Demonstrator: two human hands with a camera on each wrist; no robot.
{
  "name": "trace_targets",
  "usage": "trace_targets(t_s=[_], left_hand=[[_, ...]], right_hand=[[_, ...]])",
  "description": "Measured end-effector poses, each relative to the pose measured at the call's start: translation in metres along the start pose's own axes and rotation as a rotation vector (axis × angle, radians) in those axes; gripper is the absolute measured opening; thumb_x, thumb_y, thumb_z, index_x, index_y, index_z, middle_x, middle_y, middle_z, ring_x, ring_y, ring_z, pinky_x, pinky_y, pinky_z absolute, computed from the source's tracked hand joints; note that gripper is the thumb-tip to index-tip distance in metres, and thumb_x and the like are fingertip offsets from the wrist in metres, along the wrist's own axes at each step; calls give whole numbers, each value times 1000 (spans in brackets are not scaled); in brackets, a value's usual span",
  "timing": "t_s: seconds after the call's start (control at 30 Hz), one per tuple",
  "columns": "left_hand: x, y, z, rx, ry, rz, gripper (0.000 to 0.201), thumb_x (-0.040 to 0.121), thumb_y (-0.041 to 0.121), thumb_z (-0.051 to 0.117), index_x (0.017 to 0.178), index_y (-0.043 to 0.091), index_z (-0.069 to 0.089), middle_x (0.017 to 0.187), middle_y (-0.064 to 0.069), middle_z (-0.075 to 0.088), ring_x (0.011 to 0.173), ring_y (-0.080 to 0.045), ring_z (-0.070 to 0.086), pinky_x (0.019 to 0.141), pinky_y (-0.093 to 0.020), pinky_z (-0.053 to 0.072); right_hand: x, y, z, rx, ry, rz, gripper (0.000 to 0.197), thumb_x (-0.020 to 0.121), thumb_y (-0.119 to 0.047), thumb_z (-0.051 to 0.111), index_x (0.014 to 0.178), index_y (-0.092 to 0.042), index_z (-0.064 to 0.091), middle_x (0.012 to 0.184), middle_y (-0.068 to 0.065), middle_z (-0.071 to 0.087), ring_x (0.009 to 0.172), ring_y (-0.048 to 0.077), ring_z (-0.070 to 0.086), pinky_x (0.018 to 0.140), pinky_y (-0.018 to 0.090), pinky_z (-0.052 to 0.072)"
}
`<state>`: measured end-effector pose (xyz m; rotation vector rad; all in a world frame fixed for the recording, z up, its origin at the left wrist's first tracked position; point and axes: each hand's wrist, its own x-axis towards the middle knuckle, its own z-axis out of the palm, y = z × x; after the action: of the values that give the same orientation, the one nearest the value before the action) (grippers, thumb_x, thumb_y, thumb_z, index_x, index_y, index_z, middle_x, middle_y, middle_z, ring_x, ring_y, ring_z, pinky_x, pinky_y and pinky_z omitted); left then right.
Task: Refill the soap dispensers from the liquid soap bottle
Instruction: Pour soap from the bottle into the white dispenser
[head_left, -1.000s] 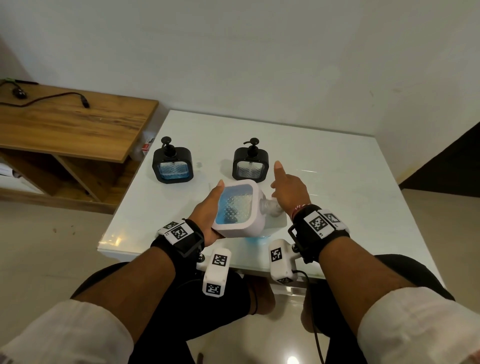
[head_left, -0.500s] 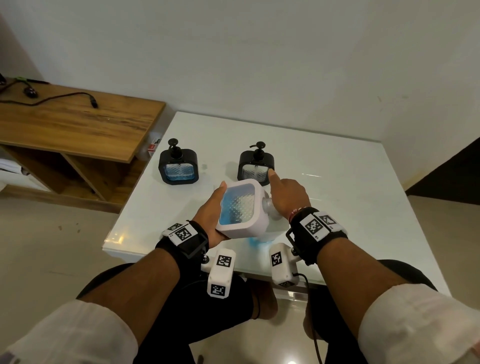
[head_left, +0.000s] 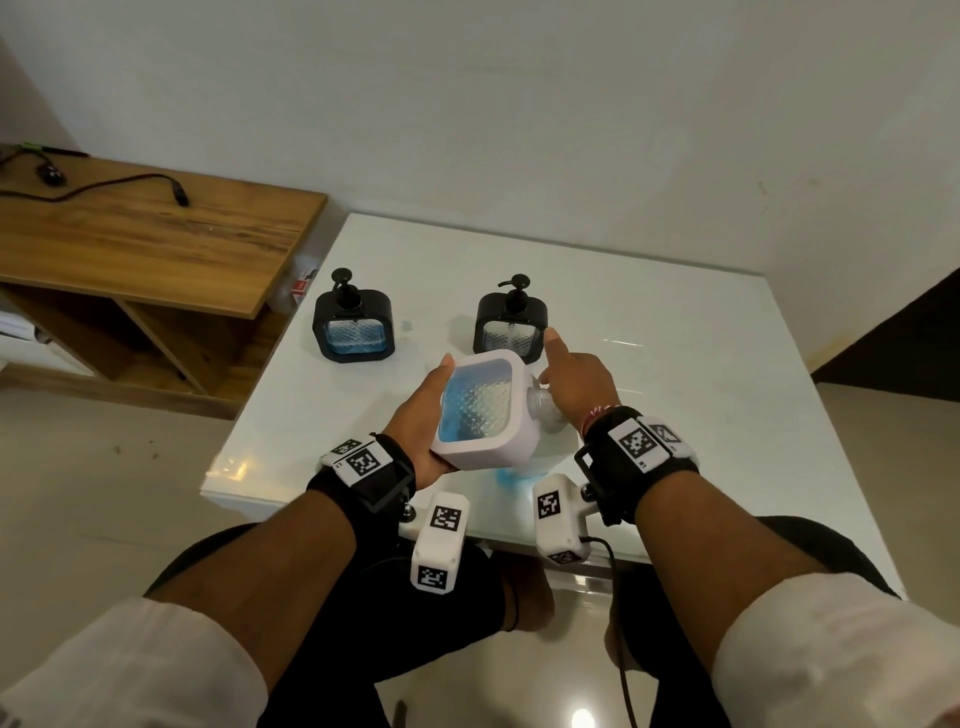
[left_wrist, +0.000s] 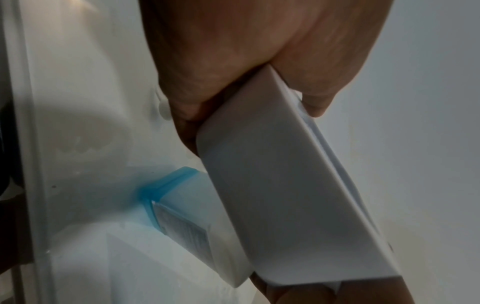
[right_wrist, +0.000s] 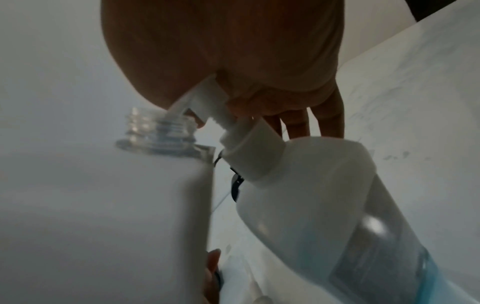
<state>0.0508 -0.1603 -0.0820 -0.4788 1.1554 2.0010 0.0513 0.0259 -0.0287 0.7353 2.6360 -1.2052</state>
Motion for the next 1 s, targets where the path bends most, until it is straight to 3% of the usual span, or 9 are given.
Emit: trace_targets(t_s=[0.13, 0.27, 0.4, 0.5, 0.6, 0.67, 0.73, 0.83, 1.0], left_hand=[[6, -1, 0, -10, -27, 31, 64, 92, 70, 53, 140, 28, 59, 139, -11, 65, 113, -29, 68, 87, -44, 59], [12, 1, -2, 11, 3, 47, 71, 85, 70, 61, 141, 26, 60, 136, -11, 67, 118, -30, 68, 90, -46, 59], [12, 1, -3, 39, 21, 56, 64, 90, 70, 57, 137, 27, 62, 129, -11, 71, 110, -30, 70, 79, -44, 60], [14, -3, -4, 30, 9, 55, 67, 87, 72, 60, 138, 27, 62, 130, -11, 70, 112, -31, 70, 83, -46, 59], [16, -3, -8, -2, -14, 53, 74, 82, 74, 65, 140, 28, 61, 133, -12, 68, 117, -33, 68, 91, -50, 57], [17, -2, -9, 4, -17, 59, 78, 77, 75, 70, 140, 30, 60, 134, -11, 68, 119, -34, 67, 91, -51, 56], [20, 0, -9, 12, -31, 53, 92, 63, 76, 80, 141, 31, 59, 136, -10, 67, 121, -34, 66, 95, -53, 55], [23, -1, -10, 18, -49, 54, 107, 48, 75, 88, 141, 32, 59, 138, -9, 66, 123, -35, 65, 102, -57, 52], [27, -1, -13, 3, -18, 70, 82, 73, 76, 69, 142, 32, 58, 135, -9, 68, 121, -35, 66, 105, -61, 48]], right_hand=[[-2, -6, -2, 20, -58, -3, 73, 101, -57, 19, 109, -2, 66, 117, 17, 63, 106, 30, 57, 92, 35, 38], [1, -2, 0, -23, -16, 29, 65, 100, -54, 25, 104, -5, 67, 115, 15, 65, 97, 27, 55, 83, 31, 35], [2, 1, -1, -126, -20, 61, 57, 101, -52, 29, 122, -12, 64, 118, 13, 64, 94, 23, 52, 82, 29, 33], [0, -2, -3, -20, -29, 87, 68, 99, -57, 28, 111, -4, 68, 117, 15, 65, 102, 29, 57, 84, 31, 37], [-5, -9, -5, 60, -87, 108, 69, 99, -58, 28, 115, -2, 65, 122, 15, 62, 103, 29, 55, 95, 36, 42], [-8, -13, -11, 153, -122, 121, 64, 100, -56, 27, 99, -5, 65, 116, 15, 63, 105, 30, 57, 102, 41, 43], [-9, -13, -14, 282, -132, 140, 59, 100, -56, 28, 93, -8, 63, 106, 13, 64, 99, 29, 60, 99, 42, 45], [-11, -10, -11, 411, -125, 169, 55, 101, -54, 28, 103, -10, 60, 95, 7, 60, 88, 24, 55, 84, 35, 43], [-10, -5, 1, 411, -47, 131, 55, 102, -49, 29, 85, -7, 60, 90, 9, 60, 91, 27, 54, 93, 40, 44]])
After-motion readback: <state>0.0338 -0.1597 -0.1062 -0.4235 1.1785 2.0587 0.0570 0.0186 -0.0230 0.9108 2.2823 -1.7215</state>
